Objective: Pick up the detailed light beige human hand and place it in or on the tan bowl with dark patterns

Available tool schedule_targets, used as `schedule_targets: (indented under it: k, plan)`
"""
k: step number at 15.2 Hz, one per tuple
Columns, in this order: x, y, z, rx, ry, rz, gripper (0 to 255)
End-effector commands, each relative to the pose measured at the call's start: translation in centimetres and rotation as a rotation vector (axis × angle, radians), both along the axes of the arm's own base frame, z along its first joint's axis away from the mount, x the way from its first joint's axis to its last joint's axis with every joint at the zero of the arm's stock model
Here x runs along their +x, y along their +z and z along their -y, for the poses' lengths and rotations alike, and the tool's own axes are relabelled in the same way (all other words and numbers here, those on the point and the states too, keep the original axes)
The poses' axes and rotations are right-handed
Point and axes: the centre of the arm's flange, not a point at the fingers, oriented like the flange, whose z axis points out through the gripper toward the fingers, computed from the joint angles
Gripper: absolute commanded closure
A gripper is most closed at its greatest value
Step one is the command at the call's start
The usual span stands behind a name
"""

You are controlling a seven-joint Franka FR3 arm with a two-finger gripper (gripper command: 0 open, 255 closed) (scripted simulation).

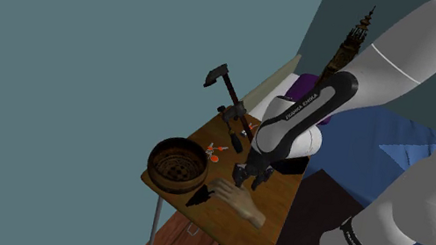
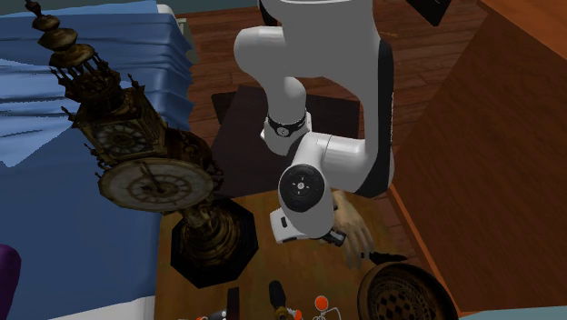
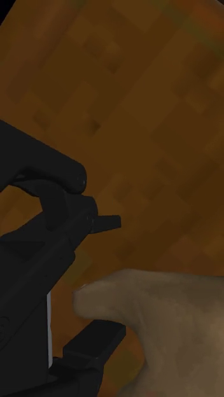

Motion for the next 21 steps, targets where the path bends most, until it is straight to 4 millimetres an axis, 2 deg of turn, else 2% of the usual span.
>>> schedule_targets:
  k: [1,5,21]
  plan:
    - [-0.1,-0.1,-0.2,0.0,0.005,-0.002,255]
    - [0.0,-0.1,-0.2,0.0,0.005,-0.002,255]
    - [0.0,8.3,-0.2,0.0,0.005,-0.002,255]
